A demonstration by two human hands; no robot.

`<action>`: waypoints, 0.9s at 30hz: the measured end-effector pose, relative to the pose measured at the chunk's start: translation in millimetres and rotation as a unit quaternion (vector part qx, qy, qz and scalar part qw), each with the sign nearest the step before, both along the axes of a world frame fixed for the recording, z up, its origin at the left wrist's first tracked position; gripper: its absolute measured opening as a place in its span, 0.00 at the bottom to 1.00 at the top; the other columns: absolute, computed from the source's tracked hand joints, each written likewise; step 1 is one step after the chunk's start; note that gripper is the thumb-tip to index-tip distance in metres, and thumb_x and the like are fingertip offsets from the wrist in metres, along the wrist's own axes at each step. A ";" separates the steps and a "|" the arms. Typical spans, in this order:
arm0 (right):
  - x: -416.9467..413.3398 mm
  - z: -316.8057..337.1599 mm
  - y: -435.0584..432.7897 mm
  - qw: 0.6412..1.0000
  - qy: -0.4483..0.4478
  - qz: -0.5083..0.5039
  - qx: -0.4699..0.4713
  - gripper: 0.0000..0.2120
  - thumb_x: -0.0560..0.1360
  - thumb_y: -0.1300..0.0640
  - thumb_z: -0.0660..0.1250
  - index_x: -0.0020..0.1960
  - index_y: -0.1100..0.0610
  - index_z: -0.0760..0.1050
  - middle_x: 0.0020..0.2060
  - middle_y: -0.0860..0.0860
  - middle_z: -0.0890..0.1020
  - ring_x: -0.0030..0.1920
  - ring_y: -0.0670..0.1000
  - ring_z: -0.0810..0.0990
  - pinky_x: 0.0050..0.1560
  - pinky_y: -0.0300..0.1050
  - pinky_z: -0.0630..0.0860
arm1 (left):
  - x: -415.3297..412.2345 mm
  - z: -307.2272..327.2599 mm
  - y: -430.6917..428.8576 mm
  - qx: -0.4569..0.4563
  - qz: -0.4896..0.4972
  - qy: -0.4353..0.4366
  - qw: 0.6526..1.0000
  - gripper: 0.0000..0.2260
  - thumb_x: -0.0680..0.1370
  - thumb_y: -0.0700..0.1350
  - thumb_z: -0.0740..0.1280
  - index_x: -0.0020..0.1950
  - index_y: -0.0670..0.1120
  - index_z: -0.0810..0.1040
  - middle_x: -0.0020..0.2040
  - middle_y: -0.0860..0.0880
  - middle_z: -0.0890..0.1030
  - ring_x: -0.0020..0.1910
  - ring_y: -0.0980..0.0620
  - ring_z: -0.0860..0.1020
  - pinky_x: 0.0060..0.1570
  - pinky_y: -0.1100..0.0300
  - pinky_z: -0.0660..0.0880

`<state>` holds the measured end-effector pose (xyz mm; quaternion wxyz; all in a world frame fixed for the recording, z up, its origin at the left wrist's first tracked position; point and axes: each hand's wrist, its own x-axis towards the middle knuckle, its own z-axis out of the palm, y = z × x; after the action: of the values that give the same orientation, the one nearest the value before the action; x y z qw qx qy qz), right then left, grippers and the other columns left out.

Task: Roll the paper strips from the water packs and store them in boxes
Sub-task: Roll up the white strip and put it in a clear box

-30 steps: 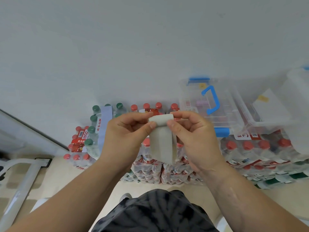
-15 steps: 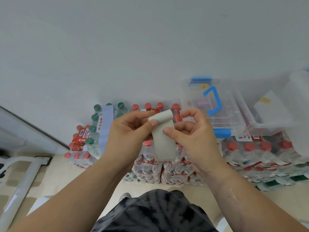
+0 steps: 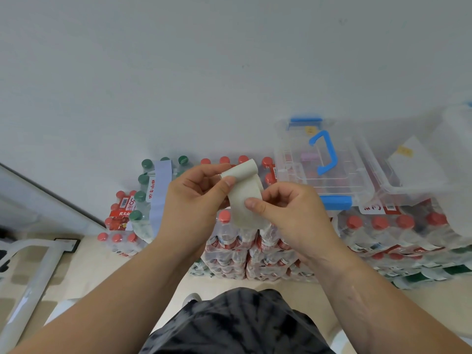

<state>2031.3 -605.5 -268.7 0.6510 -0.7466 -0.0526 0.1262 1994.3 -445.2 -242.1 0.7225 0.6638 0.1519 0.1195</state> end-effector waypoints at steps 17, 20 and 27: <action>4.2 -5.7 -5.5 0.997 0.029 0.006 0.066 0.10 0.77 0.60 0.72 0.53 0.51 0.73 0.37 0.55 0.87 0.41 0.56 0.85 0.42 0.48 0.79 | 0.7 -7.1 -3.0 0.042 0.037 -0.028 0.998 0.06 0.76 0.35 0.72 0.49 0.44 0.85 0.43 0.35 0.83 0.44 0.37 0.84 0.41 0.55 0.82; 4.3 -3.5 -5.0 0.998 -0.003 0.025 0.060 0.13 0.75 0.61 0.74 0.51 0.52 0.71 0.35 0.57 0.85 0.37 0.54 0.80 0.43 0.50 0.77 | -1.8 -9.7 0.2 0.103 0.043 -0.029 0.993 0.07 0.74 0.34 0.74 0.49 0.44 0.85 0.41 0.39 0.84 0.42 0.39 0.84 0.43 0.51 0.84; 6.3 -4.0 -5.3 0.994 -0.008 0.016 0.107 0.13 0.75 0.66 0.73 0.41 0.49 0.76 0.36 0.56 0.77 0.39 0.54 0.76 0.43 0.54 0.76 | -7.1 -11.6 2.3 0.183 0.030 -0.054 0.981 0.09 0.72 0.32 0.75 0.45 0.46 0.85 0.39 0.46 0.85 0.33 0.54 0.81 0.35 0.61 0.80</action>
<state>2037.6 -610.8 -272.8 0.7249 -0.6725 -0.0823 0.1243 1987.2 -442.9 -253.7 0.5917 0.7728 0.1077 0.2027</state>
